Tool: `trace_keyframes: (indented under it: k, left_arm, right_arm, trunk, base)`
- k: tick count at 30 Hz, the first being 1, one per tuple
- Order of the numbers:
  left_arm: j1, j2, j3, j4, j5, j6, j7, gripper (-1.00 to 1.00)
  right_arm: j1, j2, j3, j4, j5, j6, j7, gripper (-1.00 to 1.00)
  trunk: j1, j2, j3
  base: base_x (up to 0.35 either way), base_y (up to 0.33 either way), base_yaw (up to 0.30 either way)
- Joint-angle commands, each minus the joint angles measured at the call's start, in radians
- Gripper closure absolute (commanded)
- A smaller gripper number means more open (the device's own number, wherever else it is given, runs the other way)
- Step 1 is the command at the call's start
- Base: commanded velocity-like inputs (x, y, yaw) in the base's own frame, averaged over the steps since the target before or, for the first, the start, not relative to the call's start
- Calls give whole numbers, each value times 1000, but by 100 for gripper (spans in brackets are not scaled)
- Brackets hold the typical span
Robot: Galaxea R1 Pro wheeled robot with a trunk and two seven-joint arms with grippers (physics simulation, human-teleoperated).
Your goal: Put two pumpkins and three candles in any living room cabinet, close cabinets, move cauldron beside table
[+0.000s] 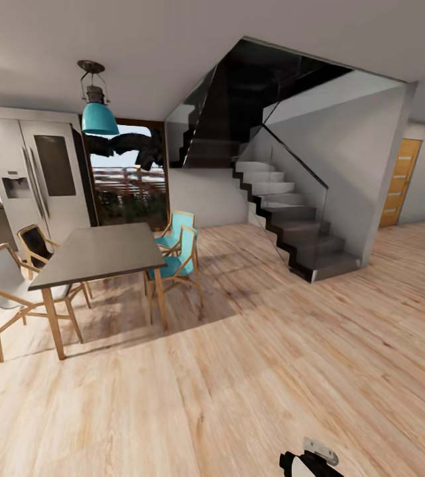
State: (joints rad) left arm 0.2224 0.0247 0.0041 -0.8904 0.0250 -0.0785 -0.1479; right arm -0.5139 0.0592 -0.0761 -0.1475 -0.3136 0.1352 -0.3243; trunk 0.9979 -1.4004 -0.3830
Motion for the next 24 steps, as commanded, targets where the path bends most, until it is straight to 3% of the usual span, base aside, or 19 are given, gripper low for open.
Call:
trace_keyframes:
  k: [1, 7, 12, 24]
  left_arm:
    - [0, 0, 0, -1, 3, -1, -4, -100]
    - [0, 1, 0, 0, 3, -1, -4, -100]
    - [0, 1, 0, 1, 3, -1, -4, -100]
    - [0, 1, 0, 1, 3, -3, -4, -100]
  right_arm:
    - [0, 1, -8, -5, 5, 3, -3, -100]
    - [1, 1, -7, -10, 3, -87, 8, -100]
    - [2, 0, -8, -7, 3, -96, 61, -100]
    - [2, 0, -7, -3, 4, -97, 74, -100]
  trunk:
    - [0, -1, -1]
    - [0, -1, -3]
    - [0, -1, -9]
    - [0, -1, -29]
  base:
    - [99, -45, 0]
    - [33, -15, 0]
    - [5, -2, 0]
    - [0, 0, 0]
